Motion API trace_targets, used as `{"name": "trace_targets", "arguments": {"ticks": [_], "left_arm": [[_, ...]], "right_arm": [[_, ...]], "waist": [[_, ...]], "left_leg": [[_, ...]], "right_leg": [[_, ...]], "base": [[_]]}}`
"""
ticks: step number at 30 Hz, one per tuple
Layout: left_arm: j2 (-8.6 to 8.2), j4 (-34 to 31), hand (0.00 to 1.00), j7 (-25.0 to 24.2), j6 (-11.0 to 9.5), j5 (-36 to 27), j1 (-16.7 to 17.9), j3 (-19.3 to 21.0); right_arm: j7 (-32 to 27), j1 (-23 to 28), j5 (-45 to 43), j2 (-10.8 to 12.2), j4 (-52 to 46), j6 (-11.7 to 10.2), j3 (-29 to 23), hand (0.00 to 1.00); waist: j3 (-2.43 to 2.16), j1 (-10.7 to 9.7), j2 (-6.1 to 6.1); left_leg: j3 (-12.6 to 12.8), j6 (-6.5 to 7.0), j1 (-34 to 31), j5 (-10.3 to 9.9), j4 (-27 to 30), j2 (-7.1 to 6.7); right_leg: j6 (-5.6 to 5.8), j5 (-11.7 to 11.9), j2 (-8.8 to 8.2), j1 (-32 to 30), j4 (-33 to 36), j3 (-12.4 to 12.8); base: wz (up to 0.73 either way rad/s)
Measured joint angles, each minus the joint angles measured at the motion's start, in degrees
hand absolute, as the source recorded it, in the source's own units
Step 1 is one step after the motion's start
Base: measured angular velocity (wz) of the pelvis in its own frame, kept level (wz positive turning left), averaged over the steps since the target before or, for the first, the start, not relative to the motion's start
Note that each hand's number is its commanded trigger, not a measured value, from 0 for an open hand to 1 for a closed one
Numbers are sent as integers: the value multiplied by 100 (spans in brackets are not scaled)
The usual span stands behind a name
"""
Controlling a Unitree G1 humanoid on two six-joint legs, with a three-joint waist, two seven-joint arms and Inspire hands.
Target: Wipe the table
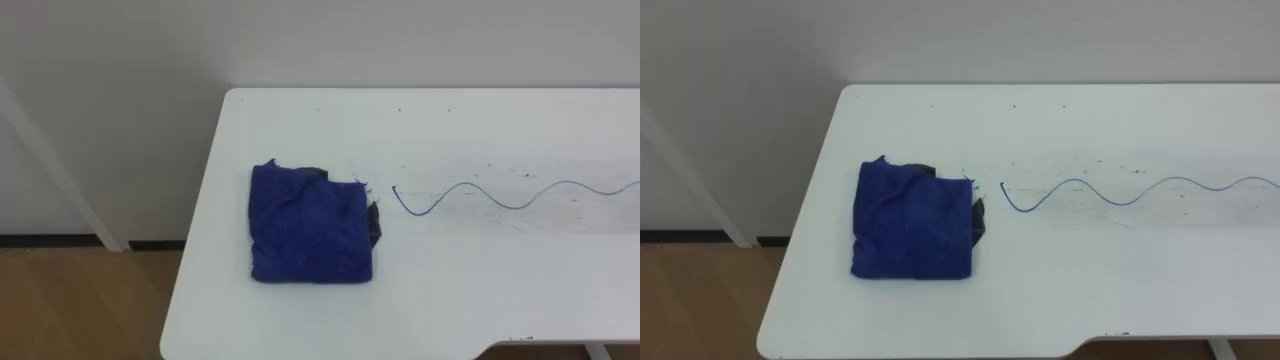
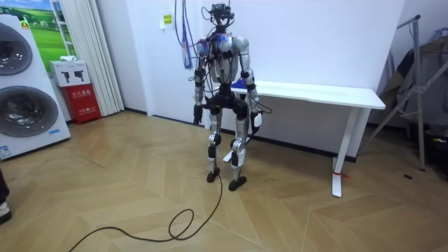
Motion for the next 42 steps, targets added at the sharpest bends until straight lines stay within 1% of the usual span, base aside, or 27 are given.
{"name": "trace_targets", "arguments": {"ticks": [9, 16, 18, 19, 20, 21, 22, 23, 24, 26, 27, 29, 30, 31, 32, 33, 35, 36, 38, 39, 40, 41, 42], "left_arm": [[4, 1, 0, -1, -1, 16, -3, 8], [1, 2, 0, 1, 9, -9, -27, 20], [-6, 5, 0, 0, 39, -2, -4, 92], [-11, 5, 0, 1, 91, 0, 38, 172], [-17, 0, 0, 1, 155, 1, 65, 262], [-16, 0, 0, 1, 186, 7, 91, 304], [-12, -35, 0, 1, 256, 3, 178, 470], [-10, -76, 0, 1, 272, -7, 199, 763], [-2, -87, 0, 3, 289, -10, 214, 885], [49, -107, 0, 15, 349, -5, 248, 1190], [59, -114, 0, 13, 355, -6, 295, 1243], [182, -118, 0, -1, 364, -7, 279, 1304], [223, -116, 0, -1, 364, -8, 313, 1338], [306, -130, 0, 17, 361, -26, 297, 1451], [381, -171, 0, 32, 360, -37, 288, 1508], [412, -181, 0, 34, 352, -41, 285, 1520], [477, -240, 0, 38, 327, -54, 244, 1515], [480, -267, 0, 47, 320, -56, 247, 1496], [490, -283, 0, 70, 300, -127, 162, 1371], [491, -286, 0, 71, 299, -124, 154, 1346], [492, -297, 0, 77, 294, -126, 128, 1318], [492, -360, 0, 81, 284, -179, 130, 1200], [488, -409, 0, 85, 282, -230, 135, 1133]], "right_arm": [[1, 2, -4, -2, 0, -1, -12, 0], [-125, 39, 106, -1, 25, 0, -50, 0], [-204, 134, 201, -13, 45, 6, -160, 0], [-244, 222, 343, -31, 71, 38, -335, 0], [-295, 244, 382, -69, 151, 109, -620, 0], [-350, 246, 401, -94, 197, 147, -757, 0], [-477, 285, 488, -157, 265, 242, -1016, 0], [-588, 383, 620, -220, 281, 331, -1317, 0], [-641, 442, 709, -259, 284, 384, -1476, 0], [-915, 606, 889, -422, 281, 577, -2095, 0], [-970, 655, 926, -466, 291, 616, -2234, 0], [-1198, 723, 1144, -693, 295, 800, -2858, 0], [-1285, 711, 1192, -758, 287, 824, -3007, 0], [-1503, 646, 1201, -880, 264, 834, -3309, 0], [-1769, 555, 1156, -1016, 177, 870, -3482, 0], [-1901, 506, 1143, -1086, 115, 876, -3534, 0], [-2379, 286, 1068, -1374, -279, 862, -3558, 0], [-2543, 229, 1017, -1418, -473, 860, -3551, 0], [-3112, 17, 587, -1439, -1590, 825, -3503, 0], [-3217, -59, 432, -1439, -1858, 809, -3470, 0], [-3377, -190, 79, -1439, -2358, 780, -3417, 0], [-3557, -294, -299, -1445, -2912, 756, -3320, 0], [-3659, -302, -432, -1444, -3256, 750, -3245, 0]], "waist": [[1, -5, 5], [9, -2, 40], [7, -6, 44], [5, -20, 49], [-1, -104, 55], [-3, -153, 56], [-3, -227, 57], [-7, -314, 44], [-10, -341, 35], [-30, -446, -33], [-26, -457, -39], [-26, -566, -127], [-26, -605, -159], [-18, -654, -266], [-8, -662, -319], [-11, -659, -342], [-3, -688, -445], [-2, -687, -463], [-8, -686, -478], [-8, -680, -476], [-23, -650, -455], [-74, -619, -437], [-59, -591, -458]], "left_leg": [[-1, -1, -4, 0, 2, 1], [16, 0, 0, 0, -7, 1], [22, -1, 13, 0, -21, -1], [21, 0, 37, 0, -46, -5], [10, 0, 44, 0, -51, -9], [5, 0, 50, 0, -58, -12], [8, 0, 64, 0, -73, -13], [8, 0, 68, 1, -86, -9], [11, 0, 68, 1, -86, -8], [24, 0, 86, 1, -101, -9], [43, 0, 107, 1, -113, -8], [83, 0, 160, 0, -114, -13], [88, 0, 162, 0, -114, -9], [108, 0, 161, 0, -109, -8], [172, -2, 151, -1, -99, -9], [209, -7, 146, -4, -95, -11], [241, -10, 106, -6, -69, -11], [245, -9, 89, -5, -64, -11], [252, -8, -38, -4, -21, -2], [246, -7, -80, -4, -6, 0], [246, -6, -150, -2, 41, 7], [249, -6, -189, 0, 44, 10], [248, -6, -186, 2, 42, 12]], "right_leg": [[0, 0, -1, 2, 0, 3], [0, 0, 2, -5, -1, 32], [0, 0, 4, -6, -2, 52], [0, 0, 3, 0, -1, 54], [0, 0, 2, 11, 5, 49], [0, -1, 2, 12, 12, 54], [0, -1, 3, 15, 15, 74], [-1, -2, 7, 19, 18, 69], [-1, -3, 8, 21, 18, 72], [-2, -13, 8, 18, 57, 94], [-1, -20, 8, 10, 79, 119], [-10, -53, 4, 2, 122, 165], [-10, -61, 2, 0, 124, 174], [-26, -101, -13, -5, 116, 207], [-35, -118, -7, -35, 105, 269], [-37, -119, 6, -55, 95, 313], [-39, -117, 19, -120, 102, 387], [-39, -114, 18, -147, 117, 397], [-45, -65, 28, -290, 154, 428], [-50, -56, 34, -348, 187, 442], [-57, -46, 43, -436, 216, 456], [-62, -40, 51, -494, 235, 466], [-64, -40, 53, -513, 256, 470]], "base": [[0], [-1], [-2], [0], [0], [0], [0], [0], [0], [-2], [-9], [-12], [-13], [-20], [-24], [-29], [-13], [-4], [-11], [-11], [-9], [-9], [-8]]}}
